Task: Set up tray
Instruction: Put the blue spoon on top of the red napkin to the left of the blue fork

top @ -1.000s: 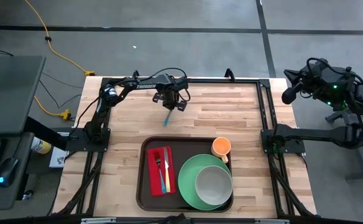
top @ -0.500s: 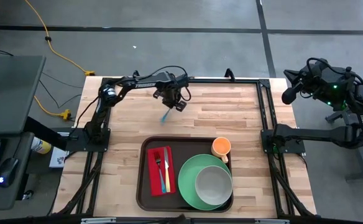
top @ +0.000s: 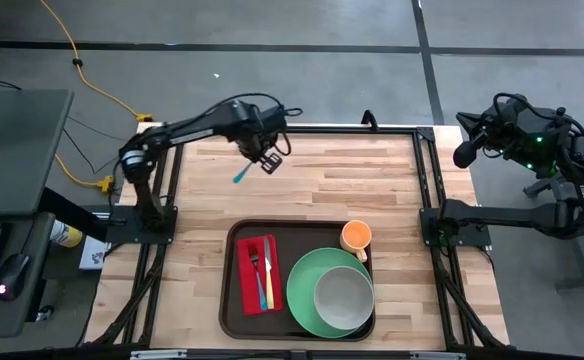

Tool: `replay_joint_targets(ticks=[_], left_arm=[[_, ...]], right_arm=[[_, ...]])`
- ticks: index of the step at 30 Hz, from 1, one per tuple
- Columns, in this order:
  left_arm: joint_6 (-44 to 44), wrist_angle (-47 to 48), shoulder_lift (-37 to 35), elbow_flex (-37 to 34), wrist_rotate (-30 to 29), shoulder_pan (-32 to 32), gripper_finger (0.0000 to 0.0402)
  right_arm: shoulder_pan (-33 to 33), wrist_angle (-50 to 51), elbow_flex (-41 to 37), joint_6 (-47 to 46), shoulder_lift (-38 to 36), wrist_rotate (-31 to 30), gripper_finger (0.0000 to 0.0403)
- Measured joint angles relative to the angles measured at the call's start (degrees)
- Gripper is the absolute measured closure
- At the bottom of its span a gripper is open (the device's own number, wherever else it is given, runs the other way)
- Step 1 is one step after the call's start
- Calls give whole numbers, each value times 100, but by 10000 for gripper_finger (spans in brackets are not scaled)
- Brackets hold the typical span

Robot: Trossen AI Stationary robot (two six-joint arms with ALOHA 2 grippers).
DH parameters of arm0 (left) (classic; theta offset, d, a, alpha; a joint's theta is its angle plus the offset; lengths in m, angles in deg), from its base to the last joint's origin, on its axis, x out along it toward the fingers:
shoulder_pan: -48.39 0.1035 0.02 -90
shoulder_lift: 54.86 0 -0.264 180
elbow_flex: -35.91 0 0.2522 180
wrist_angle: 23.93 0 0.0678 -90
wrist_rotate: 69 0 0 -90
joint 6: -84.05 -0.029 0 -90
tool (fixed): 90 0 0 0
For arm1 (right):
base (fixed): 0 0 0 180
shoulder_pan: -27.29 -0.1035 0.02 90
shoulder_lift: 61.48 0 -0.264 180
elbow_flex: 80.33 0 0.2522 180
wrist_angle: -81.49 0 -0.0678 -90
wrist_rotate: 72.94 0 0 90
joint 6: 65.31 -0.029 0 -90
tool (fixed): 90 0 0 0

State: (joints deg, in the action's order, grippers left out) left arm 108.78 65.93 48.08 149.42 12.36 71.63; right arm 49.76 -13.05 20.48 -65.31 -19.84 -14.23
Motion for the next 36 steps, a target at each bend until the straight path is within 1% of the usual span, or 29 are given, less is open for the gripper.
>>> replay_joint_targets(ticks=[4,10,15,19,21,23,29,32,36], left_arm=[[614,528,-376,0,-386,-490,390],[1632,1155,-613,-2,-680,-1364,390],[2269,1094,-645,-4,-683,-2056,390],[2615,1070,-648,-7,-746,-2526,390],[2851,1070,-648,-7,-920,-2791,390],[3178,1086,-648,-7,-1053,-3098,390],[4328,1210,-637,-7,-1387,-4189,390],[4969,1246,-577,-12,-1594,-4696,390],[5779,1352,-515,-2,-1650,-5129,390]], right_arm=[[-1,0,0,1,0,-28,403],[1,-2,0,34,0,-96,403],[1,0,0,5,-4,-151,403],[1,0,0,-1,-4,-13,403],[-1,0,0,-62,-4,12,403],[0,0,0,-135,-4,48,403],[1,0,0,-106,-2,409,403],[0,0,0,57,-2,466,403],[1,0,0,249,-2,504,403]])
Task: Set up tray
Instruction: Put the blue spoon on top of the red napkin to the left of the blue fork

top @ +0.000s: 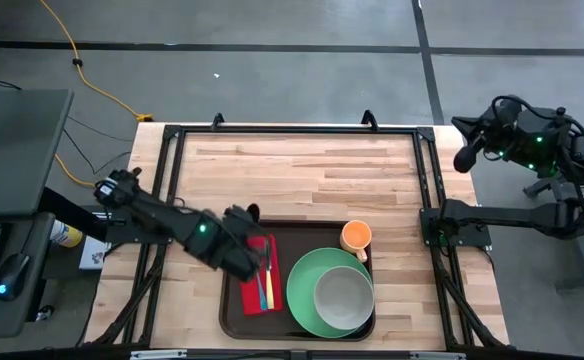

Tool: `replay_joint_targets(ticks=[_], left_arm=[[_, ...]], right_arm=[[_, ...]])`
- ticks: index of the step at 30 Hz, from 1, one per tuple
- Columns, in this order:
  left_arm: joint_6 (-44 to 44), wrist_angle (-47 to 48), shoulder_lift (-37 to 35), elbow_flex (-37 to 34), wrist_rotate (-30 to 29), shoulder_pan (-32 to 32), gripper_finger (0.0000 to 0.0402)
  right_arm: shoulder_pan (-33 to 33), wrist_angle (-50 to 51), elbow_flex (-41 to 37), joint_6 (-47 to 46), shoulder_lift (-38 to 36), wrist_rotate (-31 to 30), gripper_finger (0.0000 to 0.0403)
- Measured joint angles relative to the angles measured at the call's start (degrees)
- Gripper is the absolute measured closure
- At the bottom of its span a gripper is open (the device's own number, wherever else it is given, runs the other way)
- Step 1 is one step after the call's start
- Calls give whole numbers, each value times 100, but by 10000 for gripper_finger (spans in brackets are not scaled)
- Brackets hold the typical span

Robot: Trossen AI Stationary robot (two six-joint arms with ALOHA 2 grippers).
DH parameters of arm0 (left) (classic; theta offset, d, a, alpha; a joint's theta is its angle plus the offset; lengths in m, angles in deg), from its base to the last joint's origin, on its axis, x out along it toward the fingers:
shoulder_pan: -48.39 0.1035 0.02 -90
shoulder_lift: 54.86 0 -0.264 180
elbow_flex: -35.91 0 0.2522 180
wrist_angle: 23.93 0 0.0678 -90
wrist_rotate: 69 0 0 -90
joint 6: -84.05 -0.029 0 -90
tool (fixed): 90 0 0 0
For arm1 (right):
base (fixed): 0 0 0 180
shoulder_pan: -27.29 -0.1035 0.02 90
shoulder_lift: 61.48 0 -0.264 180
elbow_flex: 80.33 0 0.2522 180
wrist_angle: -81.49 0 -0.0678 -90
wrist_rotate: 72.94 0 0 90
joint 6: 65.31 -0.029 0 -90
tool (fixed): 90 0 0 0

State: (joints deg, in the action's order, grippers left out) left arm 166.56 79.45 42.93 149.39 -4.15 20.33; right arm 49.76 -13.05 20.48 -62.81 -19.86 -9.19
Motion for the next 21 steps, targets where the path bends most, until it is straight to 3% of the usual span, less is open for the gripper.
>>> replay_joint_targets(ticks=[7,13,17,21], left_arm=[[1589,-106,530,-7,474,-328,390],[1710,-992,1154,-7,1096,32,390],[1777,-1048,1553,-15,1525,356,390],[1778,-1110,1745,4,1597,620,390]], right_arm=[[-2,2,0,601,-9,439,403],[-2,-1,-2,1296,-37,784,403],[1,-55,-2,1581,-102,992,403],[-2,-150,-4,1619,-220,1237,403]])
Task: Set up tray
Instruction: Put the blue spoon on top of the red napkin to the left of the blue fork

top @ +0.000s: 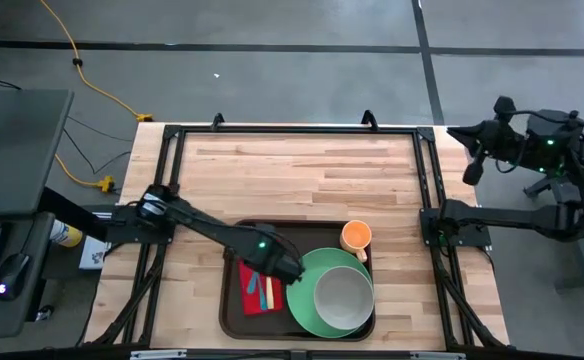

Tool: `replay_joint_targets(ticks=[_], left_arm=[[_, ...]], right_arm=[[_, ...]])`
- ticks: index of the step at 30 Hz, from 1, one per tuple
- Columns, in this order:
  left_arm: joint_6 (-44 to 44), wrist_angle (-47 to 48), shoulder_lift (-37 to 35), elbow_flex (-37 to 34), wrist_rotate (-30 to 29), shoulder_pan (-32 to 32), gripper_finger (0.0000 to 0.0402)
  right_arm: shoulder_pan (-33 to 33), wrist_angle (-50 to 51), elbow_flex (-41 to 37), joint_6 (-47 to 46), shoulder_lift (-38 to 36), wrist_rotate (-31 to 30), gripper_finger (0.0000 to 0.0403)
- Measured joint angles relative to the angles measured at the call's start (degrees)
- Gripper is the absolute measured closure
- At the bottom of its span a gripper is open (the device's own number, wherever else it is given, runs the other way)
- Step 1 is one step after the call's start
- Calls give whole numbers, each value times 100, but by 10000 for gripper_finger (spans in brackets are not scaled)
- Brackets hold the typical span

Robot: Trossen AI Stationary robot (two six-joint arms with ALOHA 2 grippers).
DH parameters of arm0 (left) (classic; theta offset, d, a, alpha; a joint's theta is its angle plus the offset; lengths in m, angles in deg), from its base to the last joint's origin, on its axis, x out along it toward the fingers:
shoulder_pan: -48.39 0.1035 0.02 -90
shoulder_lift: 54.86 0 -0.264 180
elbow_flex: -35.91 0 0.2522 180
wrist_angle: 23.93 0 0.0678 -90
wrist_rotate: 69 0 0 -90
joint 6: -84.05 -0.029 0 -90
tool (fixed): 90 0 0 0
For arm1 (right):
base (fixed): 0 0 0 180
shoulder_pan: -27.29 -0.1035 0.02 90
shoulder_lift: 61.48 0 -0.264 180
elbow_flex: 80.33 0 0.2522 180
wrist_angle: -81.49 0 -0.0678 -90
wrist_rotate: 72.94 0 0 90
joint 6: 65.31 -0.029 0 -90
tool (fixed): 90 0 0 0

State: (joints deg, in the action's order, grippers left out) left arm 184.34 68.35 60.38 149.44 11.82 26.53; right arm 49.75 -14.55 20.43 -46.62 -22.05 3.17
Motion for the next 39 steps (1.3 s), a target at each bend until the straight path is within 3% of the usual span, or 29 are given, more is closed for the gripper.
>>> replay_joint_targets(ticks=[7,16,28,39], left_arm=[[2,468,231,-13,100,209,390],[-32,1171,275,-10,292,237,390],[11,934,574,-213,797,212,391],[98,-318,601,-786,1166,80,391]], right_arm=[[0,-26,2,-199,-254,454,403],[0,26,4,-317,-386,548,403],[0,196,4,-366,-383,550,403],[1,198,3,-474,-383,550,403]])
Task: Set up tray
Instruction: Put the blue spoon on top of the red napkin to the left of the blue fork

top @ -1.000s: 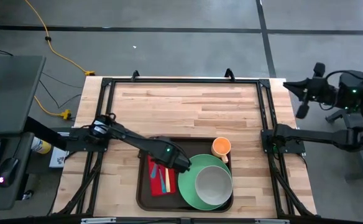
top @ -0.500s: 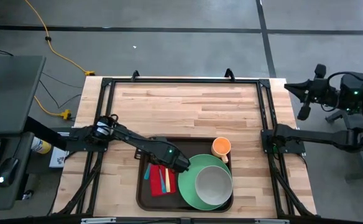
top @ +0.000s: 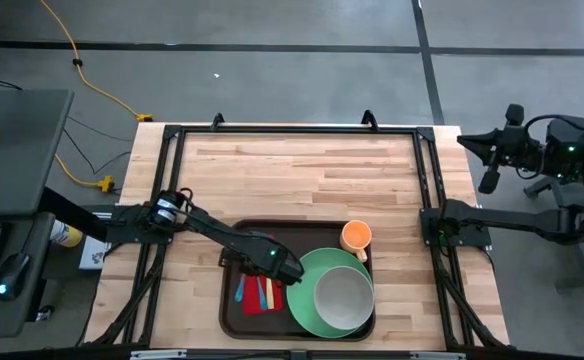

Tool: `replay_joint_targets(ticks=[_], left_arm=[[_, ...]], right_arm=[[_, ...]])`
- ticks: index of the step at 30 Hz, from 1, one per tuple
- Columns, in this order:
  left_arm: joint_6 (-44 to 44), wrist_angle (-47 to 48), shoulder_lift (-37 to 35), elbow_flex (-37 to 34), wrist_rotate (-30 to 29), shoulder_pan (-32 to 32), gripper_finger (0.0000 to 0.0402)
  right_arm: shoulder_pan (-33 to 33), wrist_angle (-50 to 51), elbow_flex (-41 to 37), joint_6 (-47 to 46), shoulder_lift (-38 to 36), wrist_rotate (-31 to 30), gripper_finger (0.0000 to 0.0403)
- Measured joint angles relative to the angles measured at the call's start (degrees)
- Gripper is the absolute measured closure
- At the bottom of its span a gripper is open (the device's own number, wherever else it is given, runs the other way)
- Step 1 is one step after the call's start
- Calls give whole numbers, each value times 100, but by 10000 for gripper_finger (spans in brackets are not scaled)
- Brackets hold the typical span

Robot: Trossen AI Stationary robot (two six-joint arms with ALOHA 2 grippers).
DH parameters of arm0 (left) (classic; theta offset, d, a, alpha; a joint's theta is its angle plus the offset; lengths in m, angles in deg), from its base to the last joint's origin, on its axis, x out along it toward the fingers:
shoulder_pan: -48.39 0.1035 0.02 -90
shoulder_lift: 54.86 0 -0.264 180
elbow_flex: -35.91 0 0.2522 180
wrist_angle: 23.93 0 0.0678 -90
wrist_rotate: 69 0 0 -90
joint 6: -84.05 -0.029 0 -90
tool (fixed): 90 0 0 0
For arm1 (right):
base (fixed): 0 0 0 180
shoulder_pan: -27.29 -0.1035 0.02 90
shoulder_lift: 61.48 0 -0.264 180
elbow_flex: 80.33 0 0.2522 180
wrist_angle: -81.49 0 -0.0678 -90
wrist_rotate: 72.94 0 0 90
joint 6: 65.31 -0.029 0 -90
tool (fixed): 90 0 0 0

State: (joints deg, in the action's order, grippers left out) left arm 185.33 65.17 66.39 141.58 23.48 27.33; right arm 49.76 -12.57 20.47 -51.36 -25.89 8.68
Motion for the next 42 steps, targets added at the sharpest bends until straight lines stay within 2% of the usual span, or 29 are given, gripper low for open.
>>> replay_joint_targets(ticks=[16,20,28,42], left_arm=[[6,-584,-2,-29,56,93,391],[-15,-421,-2,176,-148,171,391],[-29,-249,-11,374,-150,197,391],[39,418,-11,375,304,199,391]], right_arm=[[-1,0,1,-89,0,0,403],[-1,0,0,-89,0,2,403],[-1,0,1,-54,0,24,403],[-1,14,1,-1,0,180,403]])
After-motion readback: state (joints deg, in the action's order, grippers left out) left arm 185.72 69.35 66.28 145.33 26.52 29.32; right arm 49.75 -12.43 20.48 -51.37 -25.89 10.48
